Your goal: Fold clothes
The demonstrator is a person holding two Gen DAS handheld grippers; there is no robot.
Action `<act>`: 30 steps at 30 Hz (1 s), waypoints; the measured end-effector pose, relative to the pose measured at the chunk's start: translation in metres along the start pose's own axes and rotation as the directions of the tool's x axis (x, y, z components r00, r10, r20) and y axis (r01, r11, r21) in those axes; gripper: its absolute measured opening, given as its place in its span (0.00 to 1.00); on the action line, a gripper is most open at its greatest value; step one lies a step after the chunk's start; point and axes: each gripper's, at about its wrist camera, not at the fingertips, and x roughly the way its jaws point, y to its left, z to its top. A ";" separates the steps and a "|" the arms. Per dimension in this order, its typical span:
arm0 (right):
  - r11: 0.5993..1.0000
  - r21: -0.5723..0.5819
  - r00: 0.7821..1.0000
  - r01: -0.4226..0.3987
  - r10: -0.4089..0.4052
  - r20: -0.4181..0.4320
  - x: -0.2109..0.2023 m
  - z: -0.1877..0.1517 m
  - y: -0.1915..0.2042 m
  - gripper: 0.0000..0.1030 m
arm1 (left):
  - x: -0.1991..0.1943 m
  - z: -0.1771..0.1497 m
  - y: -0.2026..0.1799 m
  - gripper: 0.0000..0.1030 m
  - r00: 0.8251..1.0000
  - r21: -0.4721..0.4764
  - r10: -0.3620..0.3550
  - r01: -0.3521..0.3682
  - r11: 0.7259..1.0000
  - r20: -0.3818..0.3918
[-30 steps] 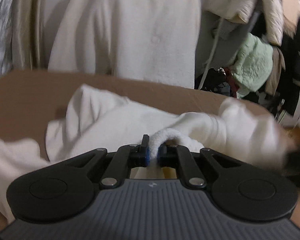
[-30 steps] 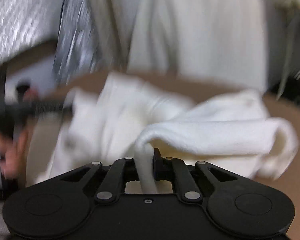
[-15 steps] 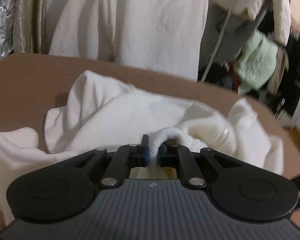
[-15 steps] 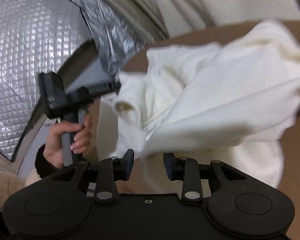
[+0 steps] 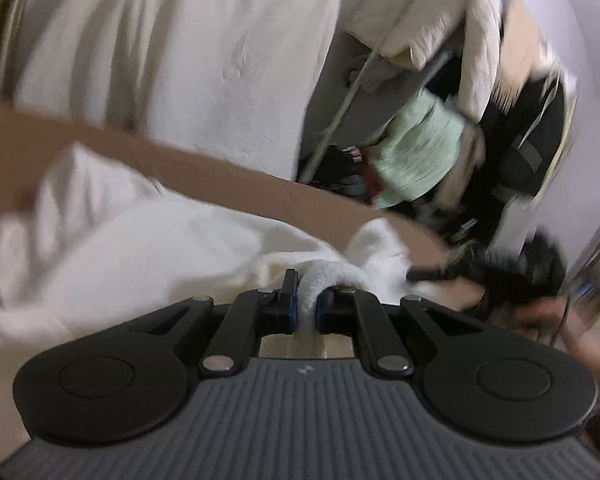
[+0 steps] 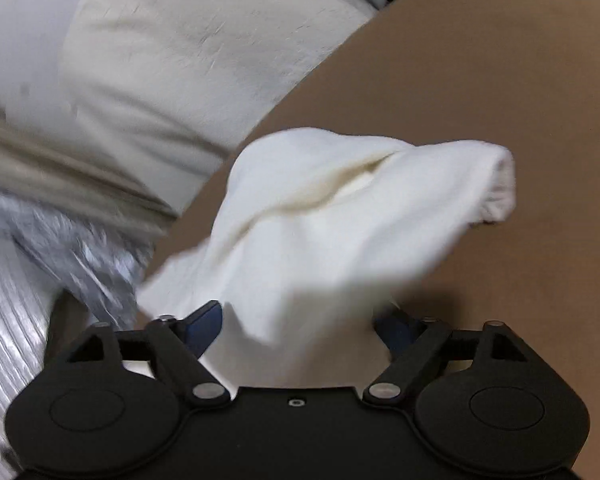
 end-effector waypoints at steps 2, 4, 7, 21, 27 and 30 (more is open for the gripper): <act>0.993 -0.101 0.997 0.059 -0.053 0.060 0.009 0.011 0.007 0.14 | -0.003 0.001 0.001 0.07 1.000 -0.021 -0.013 0.013 1.000 -0.001; 0.881 -0.383 0.949 0.278 -0.190 0.252 -0.004 0.010 0.041 0.14 | -0.007 0.003 0.002 0.07 1.000 -0.038 -0.022 0.022 0.999 0.000; 0.670 -0.547 0.849 0.502 -0.260 0.460 -0.034 0.008 0.071 0.12 | -0.021 0.011 -0.001 0.07 0.999 0.012 0.019 -0.020 1.000 0.038; 0.396 -0.237 0.433 0.887 -0.537 0.724 -0.206 0.063 -0.010 0.31 | -0.022 0.020 -0.016 0.07 0.999 0.035 0.019 -0.018 0.999 -0.028; 0.390 -0.236 0.452 0.890 -0.693 0.561 -0.175 0.037 -0.075 0.50 | -0.012 0.015 -0.008 0.07 0.996 0.018 0.008 -0.006 1.000 -0.083; 0.448 -0.199 0.484 0.872 -0.720 0.498 -0.168 0.020 -0.072 0.50 | -0.010 0.014 -0.006 0.07 0.996 0.015 0.006 -0.005 1.000 -0.086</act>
